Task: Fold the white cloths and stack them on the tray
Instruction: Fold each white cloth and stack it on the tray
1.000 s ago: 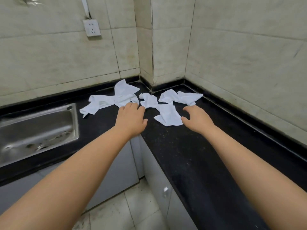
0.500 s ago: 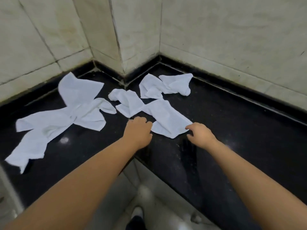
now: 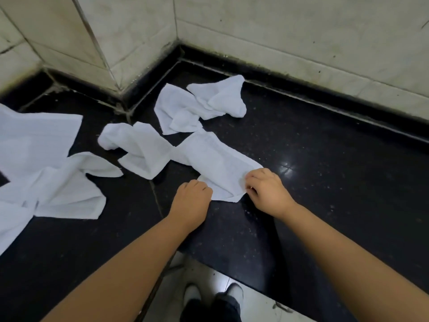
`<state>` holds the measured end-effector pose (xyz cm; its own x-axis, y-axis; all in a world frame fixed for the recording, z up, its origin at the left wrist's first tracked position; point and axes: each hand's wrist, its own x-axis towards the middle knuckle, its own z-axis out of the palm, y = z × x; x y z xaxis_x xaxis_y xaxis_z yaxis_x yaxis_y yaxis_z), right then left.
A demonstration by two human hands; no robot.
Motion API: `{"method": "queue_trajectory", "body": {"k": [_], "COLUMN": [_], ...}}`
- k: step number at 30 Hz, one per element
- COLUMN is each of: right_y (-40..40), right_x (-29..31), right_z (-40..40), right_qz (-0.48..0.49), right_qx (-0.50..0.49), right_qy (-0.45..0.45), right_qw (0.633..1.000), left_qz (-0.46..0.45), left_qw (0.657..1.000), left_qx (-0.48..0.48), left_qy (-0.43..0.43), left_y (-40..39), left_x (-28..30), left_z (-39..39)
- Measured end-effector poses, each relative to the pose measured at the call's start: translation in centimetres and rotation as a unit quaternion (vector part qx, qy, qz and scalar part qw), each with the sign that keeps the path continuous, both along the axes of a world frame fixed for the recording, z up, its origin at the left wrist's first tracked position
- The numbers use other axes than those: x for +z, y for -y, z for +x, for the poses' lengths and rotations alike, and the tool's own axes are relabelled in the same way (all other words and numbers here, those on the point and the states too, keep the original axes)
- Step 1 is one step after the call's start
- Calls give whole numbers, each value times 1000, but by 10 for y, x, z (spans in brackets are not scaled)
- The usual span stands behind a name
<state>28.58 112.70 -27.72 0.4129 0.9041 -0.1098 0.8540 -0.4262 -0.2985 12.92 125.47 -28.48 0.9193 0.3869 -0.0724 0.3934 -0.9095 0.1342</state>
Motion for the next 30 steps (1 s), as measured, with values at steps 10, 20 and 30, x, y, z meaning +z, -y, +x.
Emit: {"method": "queue_trajectory", "body": {"k": [10,20,30], "right_y": [-2,17,90], "right_x": [-6,73,168], "right_z": [9,68,139], "right_qz": [49,8,356], "right_qx": [20,-2,-171], "right_qy": [-5,39,234], "right_qw": [999,999,888], "left_qz": [-34,-18,104], "left_qw": [999,988,915], "left_qx": [-9,46,-95], "left_qy": [24,148,377], "left_y": [-4,-20,-5], "left_x": [6,86,179], "left_z": [4,35,144]}}
